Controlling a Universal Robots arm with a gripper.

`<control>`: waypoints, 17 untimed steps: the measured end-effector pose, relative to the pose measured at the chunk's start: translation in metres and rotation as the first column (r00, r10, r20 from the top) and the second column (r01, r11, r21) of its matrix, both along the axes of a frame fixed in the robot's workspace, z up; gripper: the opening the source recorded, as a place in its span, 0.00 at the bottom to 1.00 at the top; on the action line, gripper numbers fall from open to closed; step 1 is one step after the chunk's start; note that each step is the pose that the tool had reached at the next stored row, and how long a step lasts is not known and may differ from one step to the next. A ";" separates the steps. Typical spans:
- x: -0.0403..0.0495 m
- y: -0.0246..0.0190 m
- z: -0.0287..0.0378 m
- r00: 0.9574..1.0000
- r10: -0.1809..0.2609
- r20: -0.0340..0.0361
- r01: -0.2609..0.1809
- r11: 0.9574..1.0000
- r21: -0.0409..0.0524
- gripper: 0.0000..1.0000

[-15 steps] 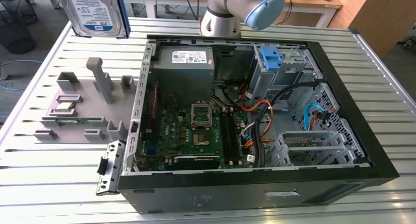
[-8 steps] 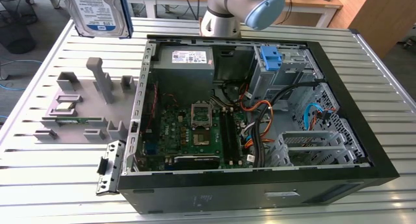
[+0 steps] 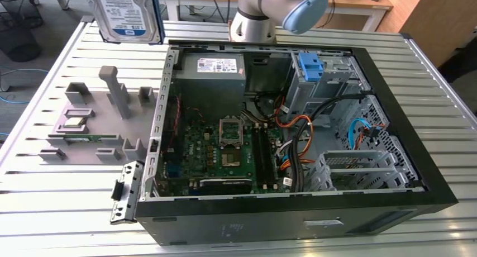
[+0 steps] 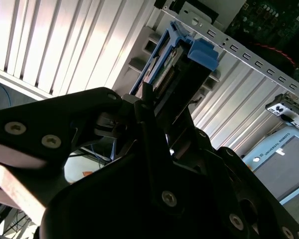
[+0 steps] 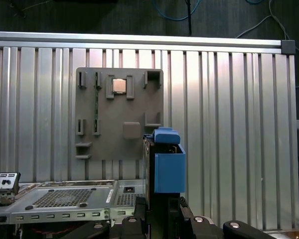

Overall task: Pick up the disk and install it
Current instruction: 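Pick up the disk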

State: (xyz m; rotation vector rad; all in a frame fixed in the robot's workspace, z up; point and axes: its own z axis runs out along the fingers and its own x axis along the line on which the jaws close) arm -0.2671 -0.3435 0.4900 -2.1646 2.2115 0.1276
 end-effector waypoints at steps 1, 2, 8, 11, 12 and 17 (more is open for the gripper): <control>0.0035 0.0000 0.0000 1.000 0.000 0.000 0.000 1.000 0.000 0.35; 0.0073 0.0000 0.0000 1.000 0.000 0.000 0.000 1.000 0.000 0.35; 0.0280 0.0000 0.0000 1.000 0.000 -0.001 0.000 1.000 0.000 0.35; 0.0318 -0.0001 0.0001 1.000 0.000 -0.001 0.000 1.000 0.000 0.35; 0.0325 -0.0005 0.0000 1.000 0.000 -0.001 0.000 1.000 0.000 0.35; 0.0358 -0.0019 0.0000 1.000 0.000 -0.001 0.000 1.000 -0.001 0.35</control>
